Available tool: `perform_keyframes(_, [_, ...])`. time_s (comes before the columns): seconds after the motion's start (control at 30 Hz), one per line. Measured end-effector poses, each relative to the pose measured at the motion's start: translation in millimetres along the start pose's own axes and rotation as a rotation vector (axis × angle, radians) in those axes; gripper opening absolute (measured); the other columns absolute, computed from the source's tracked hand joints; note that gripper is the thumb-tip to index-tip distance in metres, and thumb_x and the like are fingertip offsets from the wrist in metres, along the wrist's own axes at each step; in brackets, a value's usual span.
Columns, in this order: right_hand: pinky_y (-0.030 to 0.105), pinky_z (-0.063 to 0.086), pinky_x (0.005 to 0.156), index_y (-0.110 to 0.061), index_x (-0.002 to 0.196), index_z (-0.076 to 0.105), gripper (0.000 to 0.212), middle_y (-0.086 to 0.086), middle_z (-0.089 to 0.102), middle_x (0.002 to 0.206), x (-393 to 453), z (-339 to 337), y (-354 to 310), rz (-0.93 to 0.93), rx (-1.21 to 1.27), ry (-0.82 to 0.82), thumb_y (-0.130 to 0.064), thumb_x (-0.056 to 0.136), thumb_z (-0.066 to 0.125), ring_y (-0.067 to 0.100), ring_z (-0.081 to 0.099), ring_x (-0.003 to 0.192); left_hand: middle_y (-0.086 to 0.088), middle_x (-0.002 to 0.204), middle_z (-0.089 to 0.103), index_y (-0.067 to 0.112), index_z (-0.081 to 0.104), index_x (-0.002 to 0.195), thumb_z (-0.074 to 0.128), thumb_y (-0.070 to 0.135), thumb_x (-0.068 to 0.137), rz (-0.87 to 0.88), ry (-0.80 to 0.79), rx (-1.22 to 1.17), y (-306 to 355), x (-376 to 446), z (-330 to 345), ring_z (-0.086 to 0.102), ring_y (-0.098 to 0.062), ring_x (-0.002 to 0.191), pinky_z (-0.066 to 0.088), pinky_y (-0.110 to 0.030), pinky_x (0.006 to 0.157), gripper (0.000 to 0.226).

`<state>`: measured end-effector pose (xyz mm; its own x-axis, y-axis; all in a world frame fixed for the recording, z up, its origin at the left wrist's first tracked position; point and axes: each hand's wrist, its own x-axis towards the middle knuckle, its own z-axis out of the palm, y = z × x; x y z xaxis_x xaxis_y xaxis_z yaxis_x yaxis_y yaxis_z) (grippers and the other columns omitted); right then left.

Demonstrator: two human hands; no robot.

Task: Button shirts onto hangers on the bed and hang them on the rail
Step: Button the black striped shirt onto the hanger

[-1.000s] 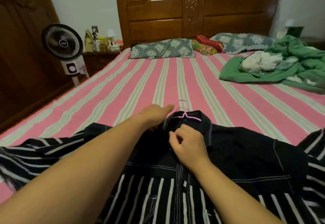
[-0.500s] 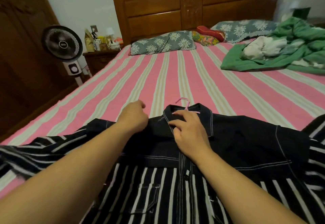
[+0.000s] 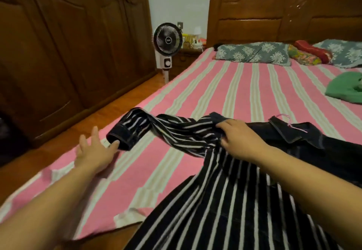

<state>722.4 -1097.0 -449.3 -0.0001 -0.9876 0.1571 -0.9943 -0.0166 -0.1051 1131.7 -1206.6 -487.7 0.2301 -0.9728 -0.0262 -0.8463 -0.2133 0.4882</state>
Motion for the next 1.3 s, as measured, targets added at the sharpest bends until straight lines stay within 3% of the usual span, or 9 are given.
perform_keyframes(0.17, [0.05, 0.013, 0.124, -0.017, 0.161, 0.01, 0.073, 0.009, 0.016, 0.167, 50, 37, -75, -0.093, -0.263, 0.021, -0.041, 0.101, 0.045, 0.038, 0.013, 0.151, -0.011, 0.165, 0.026, 0.041, 0.01, 0.158, 0.032, 0.11, 0.047, -0.052, -0.17, -0.383, -22, 23, 14, 0.027, -0.044, 0.148, 0.022, -0.064, 0.118, 0.132])
perform_keyframes(0.3, [0.051, 0.025, 0.117, -0.02, 0.138, 0.047, 0.048, 0.006, 0.062, 0.125, 57, 27, -76, 0.151, -0.419, -0.153, -0.016, 0.091, 0.053, 0.034, 0.048, 0.126, -0.012, 0.15, 0.047, 0.049, 0.04, 0.141, 0.033, 0.107, 0.049, -0.057, -0.231, -0.26, -8, 44, 21, 0.029, -0.049, 0.142, 0.019, -0.065, 0.117, 0.109])
perform_keyframes(0.4, [0.041, 0.041, 0.093, -0.02, 0.096, 0.058, 0.016, 0.004, 0.063, 0.094, 39, 8, -69, 0.142, -0.395, 0.012, -0.008, 0.088, 0.052, 0.032, 0.057, 0.102, -0.014, 0.116, 0.068, 0.025, 0.065, 0.105, 0.06, 0.074, 0.073, -0.093, -0.189, -0.463, 9, 53, 21, 0.057, -0.045, 0.113, 0.041, -0.058, 0.107, 0.058])
perform_keyframes(0.5, [0.041, 0.044, 0.077, -0.02, 0.088, 0.061, 0.02, 0.01, 0.055, 0.092, 13, -27, -39, 0.348, -0.147, 0.218, -0.003, 0.087, 0.05, 0.036, 0.051, 0.098, -0.016, 0.115, 0.069, 0.013, 0.067, 0.12, 0.055, 0.019, 0.101, 0.026, -0.017, -0.806, 19, 39, -7, 0.063, -0.038, 0.108, 0.05, -0.051, 0.101, 0.023])
perform_keyframes(0.7, [0.041, 0.052, 0.086, -0.009, 0.107, 0.071, 0.031, 0.017, 0.07, 0.104, -101, -84, 24, 0.728, 0.372, 0.134, 0.001, 0.081, 0.059, 0.037, 0.065, 0.101, 0.005, 0.092, 0.066, 0.024, 0.063, 0.093, 0.043, -0.005, 0.103, 0.619, -0.116, -1.184, 70, -82, -113, 0.063, -0.01, 0.087, 0.055, -0.036, 0.087, 0.036])
perform_keyframes(0.83, [0.034, 0.045, 0.066, -0.009, 0.135, 0.051, 0.042, 0.018, 0.06, 0.1, -198, -113, 40, 0.962, 0.855, 0.211, 0.006, 0.096, 0.049, 0.028, 0.06, 0.077, 0.0, 0.126, 0.053, 0.026, 0.067, 0.087, 0.051, -0.011, 0.085, 1.204, -0.264, -0.883, 98, -221, -137, 0.05, -0.005, 0.125, 0.039, -0.017, 0.103, 0.04])
perform_keyframes(1.0, [0.035, 0.051, 0.073, -0.008, 0.115, 0.059, 0.019, 0.017, 0.062, 0.097, -315, -133, 17, 0.992, 1.104, 0.067, 0.0, 0.101, 0.049, 0.024, 0.062, 0.074, 0.011, 0.161, 0.02, 0.036, 0.049, 0.143, 0.059, 0.014, 0.1, 1.631, -0.513, -0.572, 93, -379, -87, 0.017, -0.011, 0.153, 0.022, -0.028, 0.122, 0.049])
perform_keyframes(1.2, [0.022, 0.051, 0.059, -0.006, 0.105, 0.064, 0.013, 0.011, 0.068, 0.094, -389, -104, 13, 0.982, 1.075, -0.082, -0.01, 0.104, 0.051, 0.016, 0.064, 0.072, -0.002, 0.138, 0.058, 0.024, 0.057, 0.132, 0.05, 0.012, 0.101, 0.726, -0.591, -0.44, 94, -355, 9, 0.056, -0.014, 0.121, 0.044, -0.034, 0.108, 0.034])
perform_keyframes(1.3, [0.024, 0.053, 0.065, -0.007, 0.107, 0.067, 0.016, 0.01, 0.075, 0.098, -397, -86, 8, 0.943, 1.059, -0.007, -0.015, 0.104, 0.053, 0.016, 0.068, 0.077, 0.001, 0.126, 0.065, 0.014, 0.064, 0.128, 0.051, 0.012, 0.097, 0.677, -0.453, -0.282, 90, -338, 28, 0.061, -0.016, 0.117, 0.045, -0.029, 0.097, 0.034])
